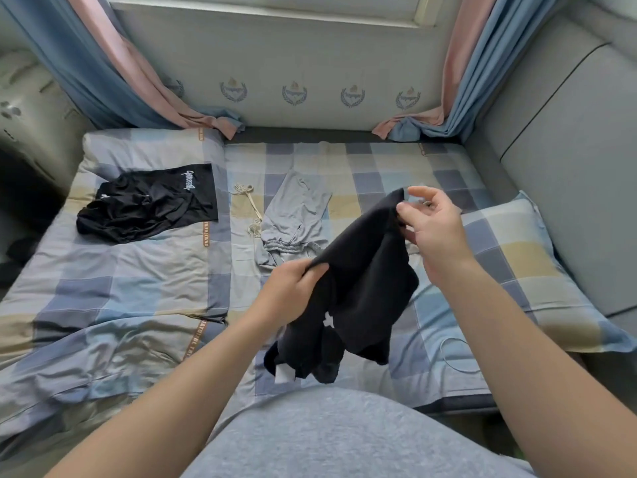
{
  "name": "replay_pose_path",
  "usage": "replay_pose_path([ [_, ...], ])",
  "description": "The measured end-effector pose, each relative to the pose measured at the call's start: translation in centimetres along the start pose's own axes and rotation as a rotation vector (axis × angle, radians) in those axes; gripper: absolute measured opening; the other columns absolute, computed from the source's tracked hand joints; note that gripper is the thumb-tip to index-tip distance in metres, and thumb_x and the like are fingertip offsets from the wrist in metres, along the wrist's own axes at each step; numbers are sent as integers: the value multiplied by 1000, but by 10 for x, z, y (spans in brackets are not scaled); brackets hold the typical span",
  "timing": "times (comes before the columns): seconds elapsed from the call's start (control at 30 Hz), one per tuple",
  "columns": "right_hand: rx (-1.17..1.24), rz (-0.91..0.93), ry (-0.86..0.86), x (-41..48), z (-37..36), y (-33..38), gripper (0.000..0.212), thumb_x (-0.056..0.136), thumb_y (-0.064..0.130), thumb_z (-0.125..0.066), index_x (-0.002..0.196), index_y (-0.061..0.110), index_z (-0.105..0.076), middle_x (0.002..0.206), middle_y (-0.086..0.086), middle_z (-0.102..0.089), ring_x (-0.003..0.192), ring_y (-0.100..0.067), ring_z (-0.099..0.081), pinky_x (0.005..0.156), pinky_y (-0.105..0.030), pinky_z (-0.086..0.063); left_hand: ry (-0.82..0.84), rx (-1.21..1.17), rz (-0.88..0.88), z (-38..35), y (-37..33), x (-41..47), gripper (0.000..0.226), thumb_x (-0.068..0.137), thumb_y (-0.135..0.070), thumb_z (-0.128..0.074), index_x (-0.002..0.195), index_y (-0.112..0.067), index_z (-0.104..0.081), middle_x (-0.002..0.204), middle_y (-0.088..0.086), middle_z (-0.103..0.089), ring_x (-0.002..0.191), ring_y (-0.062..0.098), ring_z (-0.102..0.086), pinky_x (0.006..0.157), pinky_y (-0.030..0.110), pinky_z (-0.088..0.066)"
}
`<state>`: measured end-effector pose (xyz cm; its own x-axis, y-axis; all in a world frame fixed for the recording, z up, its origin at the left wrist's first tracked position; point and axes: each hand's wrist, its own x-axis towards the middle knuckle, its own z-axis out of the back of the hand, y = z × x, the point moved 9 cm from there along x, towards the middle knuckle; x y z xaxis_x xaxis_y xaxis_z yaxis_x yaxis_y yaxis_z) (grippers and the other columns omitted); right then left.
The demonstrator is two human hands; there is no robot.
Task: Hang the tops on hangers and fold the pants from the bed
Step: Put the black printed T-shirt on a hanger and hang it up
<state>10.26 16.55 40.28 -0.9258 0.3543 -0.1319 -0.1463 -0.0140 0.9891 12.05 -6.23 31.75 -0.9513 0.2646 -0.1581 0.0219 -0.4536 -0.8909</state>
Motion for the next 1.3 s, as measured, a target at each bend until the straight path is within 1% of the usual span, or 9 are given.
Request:
replay_pose_path([
  [0.1,-150,29,90,-8,-5,-13,19,95,13,-65,108,25,-60,113,4,-67,106,-12,-65,84,-25,-51,-66,-130,50,15,-8,1,44,102,-36,-50,76,-2,-56,55,-2,-49,52,19,-45,53,38,-34],
  [0.2,-182,6,277,-25,-25,-31,11,94,19,-67,103,23,-65,108,0,-72,101,-18,-70,82,-31,-56,-151,-380,135,28,-12,0,41,104,-31,-51,96,7,-64,86,27,-69,79,43,-67,71,58,-55],
  [0.37,-226,-90,467,-57,-60,-73,50,76,44,-75,120,31,-55,124,5,-62,112,-6,-62,90,-21,-51,-240,-604,165,45,-23,-4,37,105,-29,-51,103,4,-65,92,20,-75,83,30,-75,63,38,-62],
  [0.47,-154,-163,539,-71,-75,-97,67,77,38,-81,134,27,-47,120,12,-63,103,7,-63,77,-10,-51,-263,-680,123,54,-32,-7,37,105,-30,-48,100,1,-67,90,19,-76,83,30,-76,64,37,-62],
  [0.73,-180,-45,517,-51,-83,-91,7,93,13,-67,97,18,-70,88,3,-72,85,-10,-67,76,-29,-54,-301,-819,151,72,-24,-4,35,105,-31,-49,109,-1,-65,95,16,-76,91,28,-75,69,35,-60],
  [0.87,-111,7,399,-35,-72,-65,14,89,22,-66,79,30,-70,72,12,-68,71,-5,-64,63,-23,-50,-211,-688,120,69,-18,2,26,105,-32,-49,110,-15,-68,102,3,-77,97,18,-74,74,30,-59],
  [1.0,52,-16,293,-23,-58,-49,20,96,15,-64,82,27,-72,82,-1,-69,81,-20,-65,75,-42,-54,27,-477,233,29,2,-6,26,91,-43,-69,112,-29,-66,106,-10,-75,99,10,-72,83,32,-56],
  [1.13,230,-36,251,-24,-53,-37,13,99,10,-60,94,20,-68,91,-4,-73,85,-20,-71,69,-34,-60,250,-327,349,-25,25,-25,34,83,-44,-77,111,-30,-64,100,-9,-72,81,-2,-70,62,11,-50],
  [1.3,404,-56,181,-24,-34,-29,11,101,10,-56,108,13,-64,98,-5,-74,90,-20,-72,70,-32,-59,272,-138,430,-41,52,-35,14,92,-26,-70,105,-20,-67,86,-5,-70,69,8,-64,51,14,-43],
])
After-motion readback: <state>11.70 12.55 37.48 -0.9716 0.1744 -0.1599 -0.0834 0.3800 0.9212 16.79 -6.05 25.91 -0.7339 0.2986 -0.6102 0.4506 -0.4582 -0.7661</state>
